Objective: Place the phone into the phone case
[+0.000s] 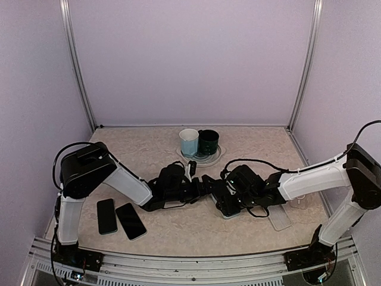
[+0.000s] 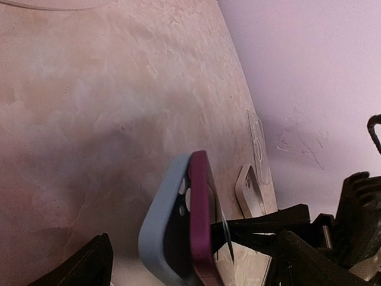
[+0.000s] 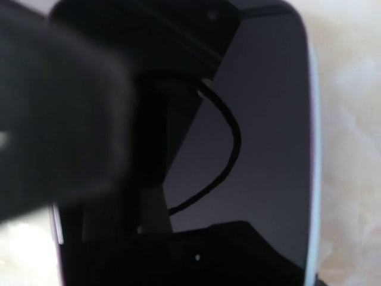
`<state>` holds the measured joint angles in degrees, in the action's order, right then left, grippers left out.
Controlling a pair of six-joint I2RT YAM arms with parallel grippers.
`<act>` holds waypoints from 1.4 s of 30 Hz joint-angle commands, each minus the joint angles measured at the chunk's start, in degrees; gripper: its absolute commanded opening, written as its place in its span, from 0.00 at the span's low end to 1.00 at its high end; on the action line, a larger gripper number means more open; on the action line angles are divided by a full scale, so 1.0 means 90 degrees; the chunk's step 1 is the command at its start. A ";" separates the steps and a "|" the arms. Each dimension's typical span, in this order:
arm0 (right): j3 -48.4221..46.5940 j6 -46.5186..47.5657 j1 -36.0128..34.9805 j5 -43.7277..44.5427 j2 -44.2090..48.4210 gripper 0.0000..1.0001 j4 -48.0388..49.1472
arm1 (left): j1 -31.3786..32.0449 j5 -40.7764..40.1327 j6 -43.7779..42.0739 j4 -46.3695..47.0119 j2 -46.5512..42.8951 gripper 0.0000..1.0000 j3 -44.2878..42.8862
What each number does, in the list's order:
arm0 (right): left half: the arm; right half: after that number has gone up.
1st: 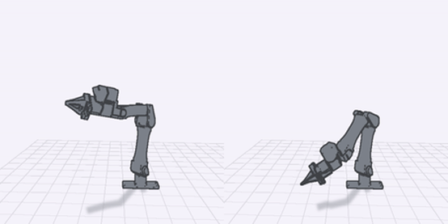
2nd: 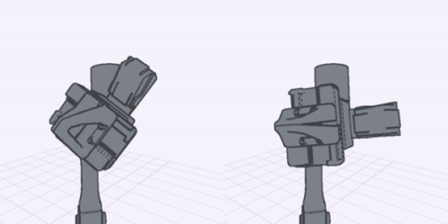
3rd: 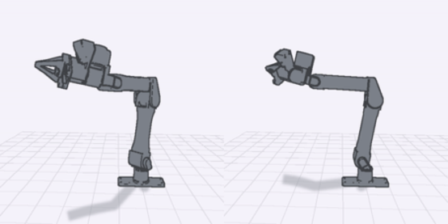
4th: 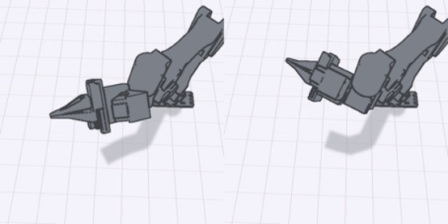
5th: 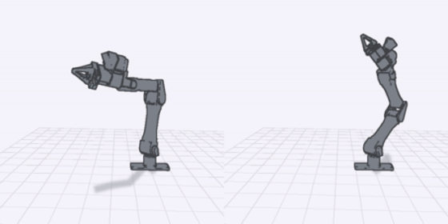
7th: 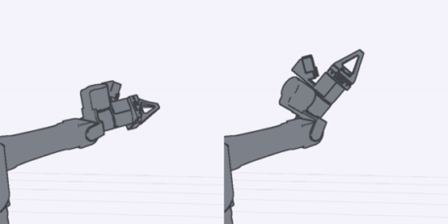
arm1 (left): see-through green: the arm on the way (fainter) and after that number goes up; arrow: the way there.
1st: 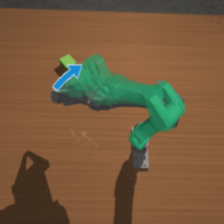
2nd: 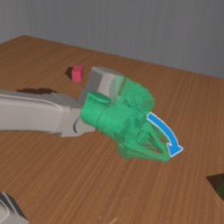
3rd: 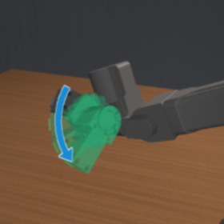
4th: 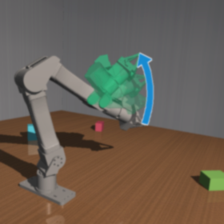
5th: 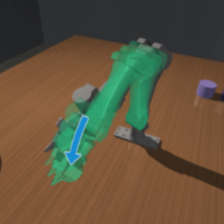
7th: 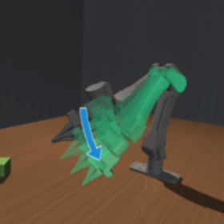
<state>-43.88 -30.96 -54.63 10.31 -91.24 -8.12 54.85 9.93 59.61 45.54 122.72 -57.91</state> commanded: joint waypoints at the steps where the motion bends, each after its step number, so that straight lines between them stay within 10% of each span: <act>1: 0.0090 0.0150 -0.0033 0.0112 0.0521 0.46 0.0881 | 0.0056 0.0083 0.0027 0.0053 0.0197 0.93 -0.0181; 19: 0.0200 0.0335 -0.0046 -0.0096 0.0170 0.48 0.1304 | -0.0042 0.0596 -0.0371 0.0381 0.0411 0.00 -0.0269; 26: 0.0238 0.0648 0.0156 -0.0462 0.0665 0.99 0.1062 | -0.0256 0.0763 -0.1913 -0.0491 0.0247 0.00 -0.0425; 42: 0.1545 0.2743 0.1734 -0.4855 0.2925 0.99 0.2827 | 0.0075 0.1018 -0.6090 -0.0568 -0.2134 0.00 0.0805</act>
<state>-30.39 -14.96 -40.34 -23.05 -67.09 13.39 54.74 16.88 16.53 41.04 110.74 -52.60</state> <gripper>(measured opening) 0.992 0.184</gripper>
